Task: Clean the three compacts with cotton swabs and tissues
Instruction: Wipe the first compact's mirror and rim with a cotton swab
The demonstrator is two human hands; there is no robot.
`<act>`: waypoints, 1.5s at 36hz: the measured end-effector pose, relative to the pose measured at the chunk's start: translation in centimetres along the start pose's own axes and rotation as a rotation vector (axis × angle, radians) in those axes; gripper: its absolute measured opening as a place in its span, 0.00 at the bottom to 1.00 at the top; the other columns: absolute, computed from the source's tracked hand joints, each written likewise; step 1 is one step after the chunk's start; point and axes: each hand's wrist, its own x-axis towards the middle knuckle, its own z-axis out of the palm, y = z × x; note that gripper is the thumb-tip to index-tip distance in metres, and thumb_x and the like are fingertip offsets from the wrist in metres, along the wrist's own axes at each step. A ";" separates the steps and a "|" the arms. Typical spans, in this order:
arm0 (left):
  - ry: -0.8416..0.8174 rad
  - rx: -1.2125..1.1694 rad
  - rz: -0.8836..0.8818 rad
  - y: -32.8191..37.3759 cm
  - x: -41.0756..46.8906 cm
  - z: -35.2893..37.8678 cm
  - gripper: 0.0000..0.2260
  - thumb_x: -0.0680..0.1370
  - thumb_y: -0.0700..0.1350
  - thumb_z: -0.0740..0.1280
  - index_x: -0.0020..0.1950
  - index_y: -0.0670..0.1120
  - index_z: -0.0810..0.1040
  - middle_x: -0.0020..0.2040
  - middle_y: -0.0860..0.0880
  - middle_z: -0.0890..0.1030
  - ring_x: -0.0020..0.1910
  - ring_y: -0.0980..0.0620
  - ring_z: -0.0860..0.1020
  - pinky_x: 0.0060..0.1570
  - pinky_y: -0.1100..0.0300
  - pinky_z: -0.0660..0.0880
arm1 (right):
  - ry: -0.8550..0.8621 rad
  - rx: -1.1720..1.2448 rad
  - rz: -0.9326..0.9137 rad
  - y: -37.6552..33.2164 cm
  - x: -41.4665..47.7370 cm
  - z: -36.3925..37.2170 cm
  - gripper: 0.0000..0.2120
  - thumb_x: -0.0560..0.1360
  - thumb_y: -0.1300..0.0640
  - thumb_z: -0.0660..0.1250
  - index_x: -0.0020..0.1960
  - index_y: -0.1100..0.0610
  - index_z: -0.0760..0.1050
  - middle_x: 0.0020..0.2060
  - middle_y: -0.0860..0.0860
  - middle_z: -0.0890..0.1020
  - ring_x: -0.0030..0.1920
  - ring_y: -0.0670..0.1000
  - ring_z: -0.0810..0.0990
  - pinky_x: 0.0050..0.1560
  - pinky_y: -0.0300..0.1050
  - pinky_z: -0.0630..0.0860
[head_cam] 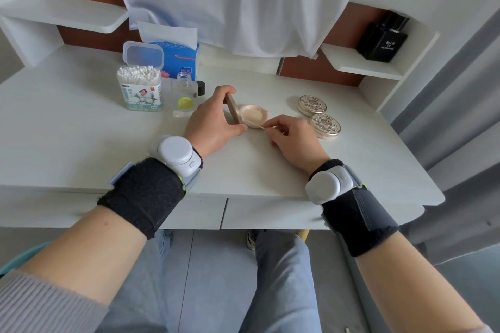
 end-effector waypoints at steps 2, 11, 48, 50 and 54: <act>-0.013 -0.003 -0.006 0.1 0.0 -0.1 0.32 0.68 0.45 0.75 0.68 0.52 0.66 0.62 0.47 0.75 0.60 0.46 0.74 0.59 0.51 0.72 | 0.008 0.023 0.003 -0.1 -0.1 -0.1 0.06 0.75 0.58 0.65 0.46 0.48 0.78 0.28 0.44 0.78 0.30 0.42 0.72 0.38 0.38 0.70; -0.013 -0.056 -0.016 0.3 0.0 -0.4 0.33 0.74 0.37 0.68 0.75 0.52 0.59 0.58 0.44 0.75 0.54 0.42 0.76 0.57 0.52 0.72 | 0.221 0.214 0.105 -0.2 -0.1 -0.6 0.08 0.76 0.63 0.61 0.47 0.53 0.77 0.29 0.47 0.76 0.27 0.36 0.72 0.32 0.28 0.65; -0.032 -0.099 0.028 -2.8 5.9 2.4 0.20 0.78 0.35 0.59 0.68 0.51 0.70 0.56 0.46 0.79 0.53 0.46 0.78 0.55 0.49 0.76 | 0.151 0.565 0.138 -1.1 4.1 0.3 0.15 0.81 0.60 0.57 0.41 0.56 0.79 0.34 0.52 0.79 0.31 0.46 0.74 0.33 0.37 0.71; -0.031 -0.093 0.030 -2.8 5.9 2.4 0.20 0.78 0.35 0.59 0.68 0.51 0.70 0.55 0.47 0.80 0.53 0.48 0.78 0.55 0.48 0.76 | 0.142 0.568 0.140 -1.2 4.3 0.5 0.15 0.81 0.60 0.57 0.40 0.55 0.79 0.34 0.51 0.80 0.30 0.45 0.74 0.32 0.36 0.70; -0.024 -0.096 0.030 -2.7 5.8 2.5 0.19 0.78 0.36 0.59 0.67 0.51 0.71 0.52 0.48 0.80 0.45 0.48 0.78 0.53 0.47 0.76 | 0.133 0.532 0.143 -1.0 4.8 0.8 0.14 0.81 0.60 0.58 0.41 0.56 0.78 0.33 0.50 0.79 0.28 0.43 0.73 0.29 0.33 0.67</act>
